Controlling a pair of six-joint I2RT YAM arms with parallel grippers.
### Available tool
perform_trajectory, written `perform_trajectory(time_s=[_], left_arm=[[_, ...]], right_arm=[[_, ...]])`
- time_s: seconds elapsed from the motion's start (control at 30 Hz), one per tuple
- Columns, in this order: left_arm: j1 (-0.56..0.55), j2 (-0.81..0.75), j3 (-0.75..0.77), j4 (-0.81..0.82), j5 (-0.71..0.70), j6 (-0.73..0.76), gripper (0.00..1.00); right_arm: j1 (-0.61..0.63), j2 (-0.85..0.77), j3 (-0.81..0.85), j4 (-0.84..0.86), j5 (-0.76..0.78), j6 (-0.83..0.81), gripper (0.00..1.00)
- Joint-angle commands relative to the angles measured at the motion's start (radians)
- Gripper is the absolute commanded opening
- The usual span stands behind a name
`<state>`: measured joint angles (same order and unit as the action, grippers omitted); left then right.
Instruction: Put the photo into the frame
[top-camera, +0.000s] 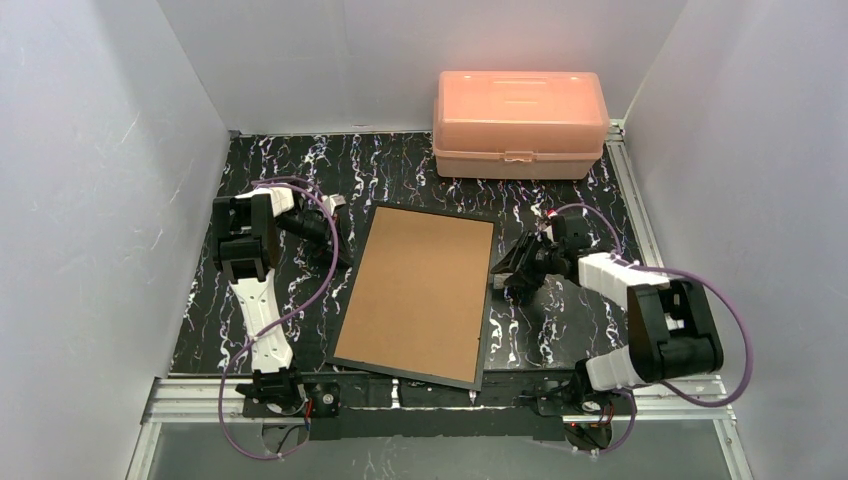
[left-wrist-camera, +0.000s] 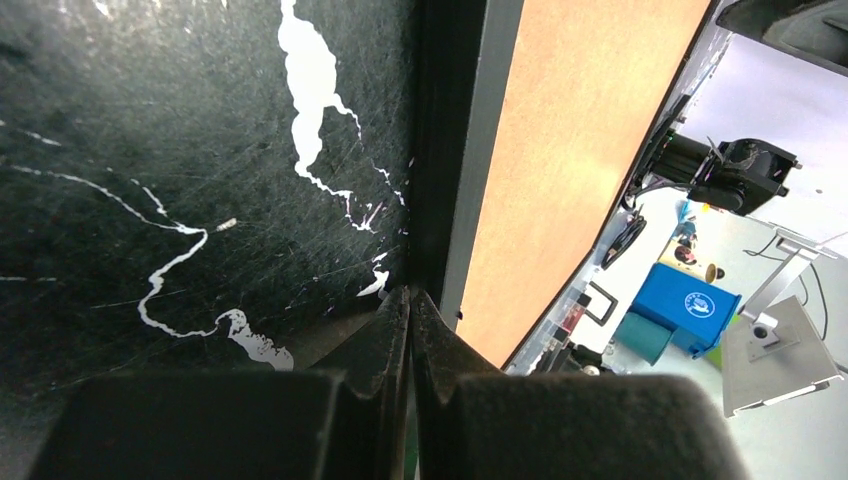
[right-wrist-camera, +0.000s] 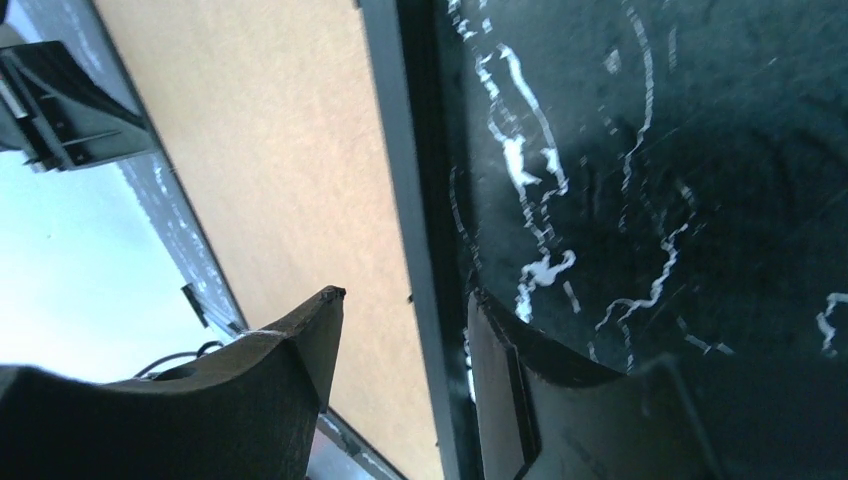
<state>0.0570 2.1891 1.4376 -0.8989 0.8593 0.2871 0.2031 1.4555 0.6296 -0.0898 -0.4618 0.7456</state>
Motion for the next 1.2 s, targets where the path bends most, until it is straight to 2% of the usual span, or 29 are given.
perform_trajectory(time_s=[0.0, 0.17, 0.3, 0.47, 0.8, 1.17], left_arm=[[0.005, -0.017, -0.006, -0.034, 0.048, 0.029, 0.00], [0.027, -0.023, 0.002, -0.042, 0.059, 0.024, 0.00], [0.035, -0.043, 0.006, -0.050, 0.068, 0.030, 0.00], [0.035, -0.054, 0.005, -0.060, 0.078, 0.037, 0.00], [0.036, -0.054, 0.004, -0.068, 0.083, 0.049, 0.00], [0.036, -0.055, 0.003, -0.076, 0.086, 0.067, 0.00]], right_arm=[[0.001, -0.104, -0.029, 0.011, -0.041, 0.049, 0.58], [0.014, -0.130, -0.103, 0.137, -0.084, 0.142, 0.57], [0.072, -0.113, -0.116, 0.165, -0.060, 0.163, 0.56], [0.074, -0.065, -0.063, 0.182, -0.039, 0.145, 0.56], [0.063, 0.182, 0.207, 0.194, 0.044, 0.047, 0.55], [0.034, 0.217, 0.206, 0.147, 0.087, -0.001, 0.53]])
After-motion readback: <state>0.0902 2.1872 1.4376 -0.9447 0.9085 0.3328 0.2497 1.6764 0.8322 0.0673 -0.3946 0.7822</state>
